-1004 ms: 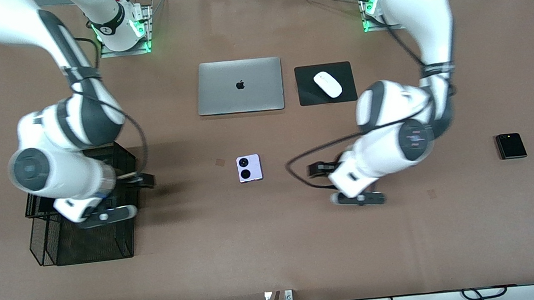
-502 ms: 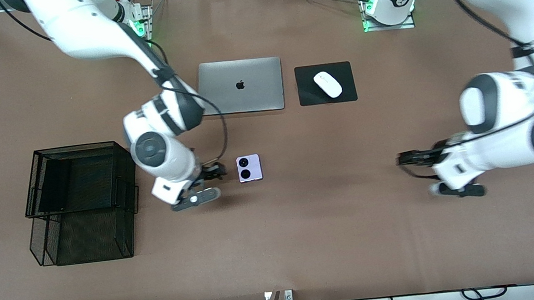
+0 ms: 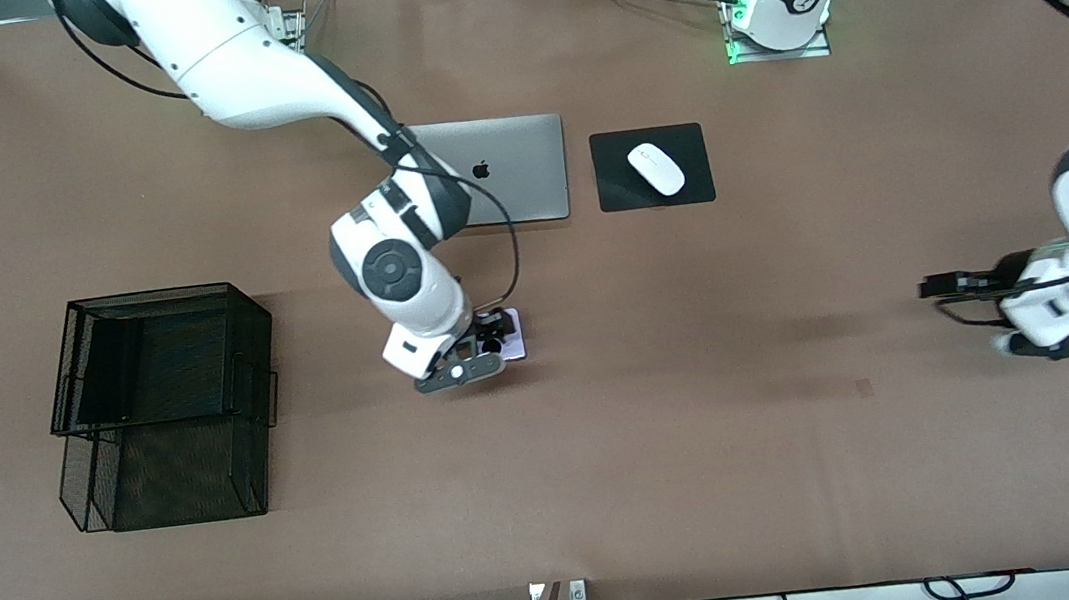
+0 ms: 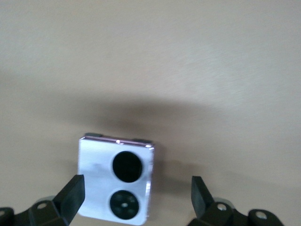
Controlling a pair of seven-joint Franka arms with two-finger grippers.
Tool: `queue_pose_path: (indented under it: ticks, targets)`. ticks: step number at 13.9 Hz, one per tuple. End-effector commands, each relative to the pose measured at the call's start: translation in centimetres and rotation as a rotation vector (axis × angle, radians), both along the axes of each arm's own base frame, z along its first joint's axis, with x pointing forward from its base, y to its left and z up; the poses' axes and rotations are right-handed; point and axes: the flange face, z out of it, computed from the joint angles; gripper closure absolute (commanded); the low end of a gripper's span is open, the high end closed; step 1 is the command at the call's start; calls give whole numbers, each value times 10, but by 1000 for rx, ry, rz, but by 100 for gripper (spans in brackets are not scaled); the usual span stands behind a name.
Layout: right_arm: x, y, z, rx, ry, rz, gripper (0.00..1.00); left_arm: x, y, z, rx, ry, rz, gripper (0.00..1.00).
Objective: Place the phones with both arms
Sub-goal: 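Grasp the white phone with the right gripper while the left gripper reaches out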
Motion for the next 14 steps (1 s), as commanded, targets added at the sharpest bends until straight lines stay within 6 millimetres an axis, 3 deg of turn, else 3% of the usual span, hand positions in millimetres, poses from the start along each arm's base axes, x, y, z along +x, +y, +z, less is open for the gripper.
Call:
queue_pose_path:
  ticks: [1, 3, 7, 14]
  targets:
    - [-3, 18, -6, -7, -14, -19, 0, -10, 29, 3, 43, -29, -41, 0]
    - [-1, 29, -13, -11, -29, -19, 0, -7, 48, -12, 57, -60, -118, 0]
    - [0, 26, -21, -60, -57, 17, 0, -9, 74, -57, 62, -56, -103, 0]
    - [1, 37, -29, -47, -59, -21, 0, -10, 83, -60, 64, -57, -117, 0]
